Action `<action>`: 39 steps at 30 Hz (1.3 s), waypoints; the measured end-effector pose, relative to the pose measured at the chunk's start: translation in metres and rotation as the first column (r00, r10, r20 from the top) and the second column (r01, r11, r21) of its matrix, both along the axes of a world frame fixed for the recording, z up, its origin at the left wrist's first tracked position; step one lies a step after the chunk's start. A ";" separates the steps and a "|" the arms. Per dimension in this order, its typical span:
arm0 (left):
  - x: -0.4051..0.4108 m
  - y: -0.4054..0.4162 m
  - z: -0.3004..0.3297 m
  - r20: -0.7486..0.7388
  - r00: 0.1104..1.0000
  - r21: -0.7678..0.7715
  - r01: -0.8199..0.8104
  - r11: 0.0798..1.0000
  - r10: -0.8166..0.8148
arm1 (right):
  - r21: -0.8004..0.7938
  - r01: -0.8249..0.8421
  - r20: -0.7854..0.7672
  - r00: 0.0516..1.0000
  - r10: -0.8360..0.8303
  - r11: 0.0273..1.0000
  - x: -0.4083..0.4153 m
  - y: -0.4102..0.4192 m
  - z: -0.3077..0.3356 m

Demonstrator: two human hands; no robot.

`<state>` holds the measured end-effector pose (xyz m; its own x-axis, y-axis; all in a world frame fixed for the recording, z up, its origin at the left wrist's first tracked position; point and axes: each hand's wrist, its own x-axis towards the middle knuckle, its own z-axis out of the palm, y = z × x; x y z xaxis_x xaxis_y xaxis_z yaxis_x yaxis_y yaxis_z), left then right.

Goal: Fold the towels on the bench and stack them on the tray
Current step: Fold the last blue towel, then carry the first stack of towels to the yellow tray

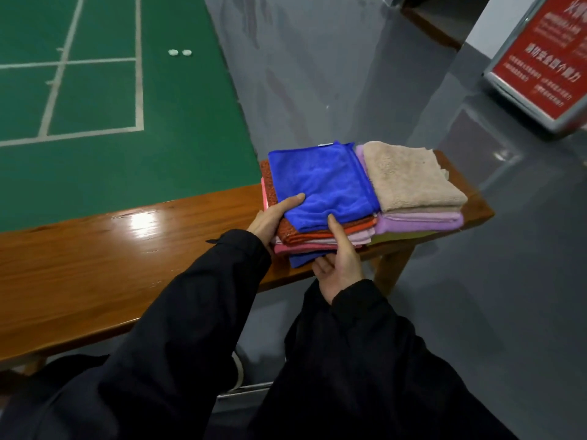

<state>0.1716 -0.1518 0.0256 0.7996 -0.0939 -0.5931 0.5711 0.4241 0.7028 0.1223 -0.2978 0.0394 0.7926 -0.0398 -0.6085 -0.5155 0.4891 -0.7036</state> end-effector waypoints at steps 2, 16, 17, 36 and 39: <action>-0.016 -0.005 0.006 0.034 0.999 -0.054 0.027 0.998 -0.026 | 0.005 -0.015 0.012 1.000 0.015 1.000 -0.004 -0.001 0.000; -0.101 0.056 0.013 0.002 0.989 -0.121 -0.144 0.982 0.145 | 0.049 -0.096 -0.005 0.995 0.096 0.994 -0.074 0.031 -0.003; -0.107 0.069 0.012 -0.010 0.986 -0.114 -0.168 0.979 0.168 | 0.017 -0.045 -0.027 0.999 0.046 0.999 -0.075 0.028 -0.003; -0.128 0.147 0.000 -0.016 0.932 -0.096 -0.361 0.928 0.361 | -0.097 -0.711 -0.119 0.703 0.701 0.697 0.032 0.101 0.012; -0.125 0.138 0.005 -0.058 0.921 -0.059 -0.387 0.920 0.384 | -0.031 -0.610 -0.231 0.775 0.588 0.792 0.031 0.095 0.024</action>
<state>0.0469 -0.0136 0.0304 0.7550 0.1756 -0.6318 0.3835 0.6633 0.6426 0.1534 -0.2029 0.0635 0.5390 0.3341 -0.7732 -0.8135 -0.0317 -0.5807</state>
